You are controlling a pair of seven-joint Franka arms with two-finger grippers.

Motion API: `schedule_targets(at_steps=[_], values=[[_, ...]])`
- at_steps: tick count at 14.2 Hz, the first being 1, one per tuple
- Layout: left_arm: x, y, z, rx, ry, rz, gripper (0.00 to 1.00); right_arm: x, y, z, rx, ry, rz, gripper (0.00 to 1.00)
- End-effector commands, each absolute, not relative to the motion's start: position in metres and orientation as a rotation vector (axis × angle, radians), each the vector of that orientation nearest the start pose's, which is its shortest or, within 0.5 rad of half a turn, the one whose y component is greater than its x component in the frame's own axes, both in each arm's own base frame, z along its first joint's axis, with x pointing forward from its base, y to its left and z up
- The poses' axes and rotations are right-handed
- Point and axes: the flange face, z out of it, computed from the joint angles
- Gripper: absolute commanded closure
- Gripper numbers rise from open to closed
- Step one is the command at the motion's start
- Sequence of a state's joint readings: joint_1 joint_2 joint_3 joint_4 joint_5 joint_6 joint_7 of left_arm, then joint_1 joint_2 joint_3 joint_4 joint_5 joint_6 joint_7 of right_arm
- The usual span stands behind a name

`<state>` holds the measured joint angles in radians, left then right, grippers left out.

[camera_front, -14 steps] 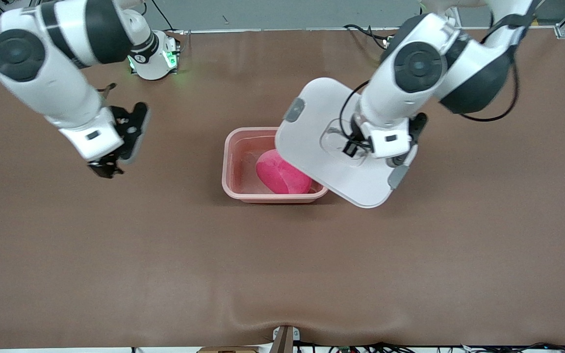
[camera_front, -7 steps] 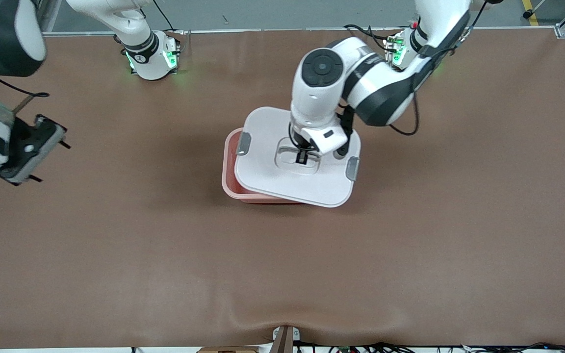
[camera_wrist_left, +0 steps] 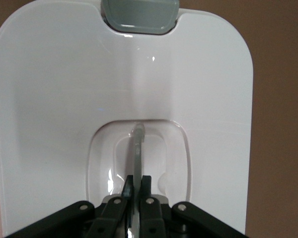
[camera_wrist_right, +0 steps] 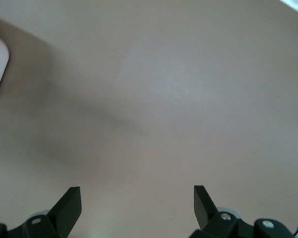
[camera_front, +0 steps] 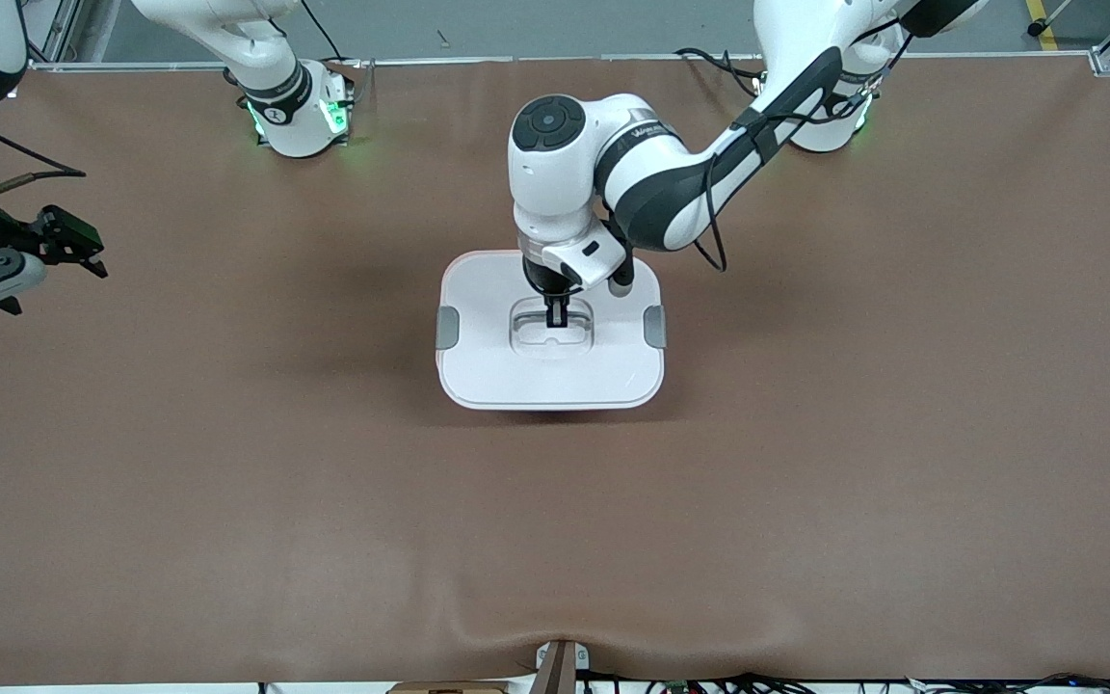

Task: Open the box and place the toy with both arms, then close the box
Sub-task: 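Lower the lid onto the box with the left gripper while the right gripper withdraws, then press the lid down onto the box with the left gripper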

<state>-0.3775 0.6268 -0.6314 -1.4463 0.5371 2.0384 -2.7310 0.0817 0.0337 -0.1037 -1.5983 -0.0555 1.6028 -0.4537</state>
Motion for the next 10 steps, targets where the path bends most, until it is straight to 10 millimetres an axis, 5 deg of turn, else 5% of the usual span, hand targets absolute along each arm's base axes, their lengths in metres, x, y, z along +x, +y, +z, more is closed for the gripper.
schedule_targets(at_steps=[1,5,10], values=[[0.470,-0.545,0.380,1.987,2.181,0.258,1.00,0.561,-0.039,0.596,-3.110,-0.373,0.070,0.00],[0.457,-0.556,0.366,1.982,2.180,0.300,1.00,0.556,-0.058,0.594,-3.108,0.062,0.117,0.00],[0.434,-0.562,0.349,2.049,2.166,0.318,1.00,0.548,-0.067,0.598,-3.053,0.086,0.144,0.00]])
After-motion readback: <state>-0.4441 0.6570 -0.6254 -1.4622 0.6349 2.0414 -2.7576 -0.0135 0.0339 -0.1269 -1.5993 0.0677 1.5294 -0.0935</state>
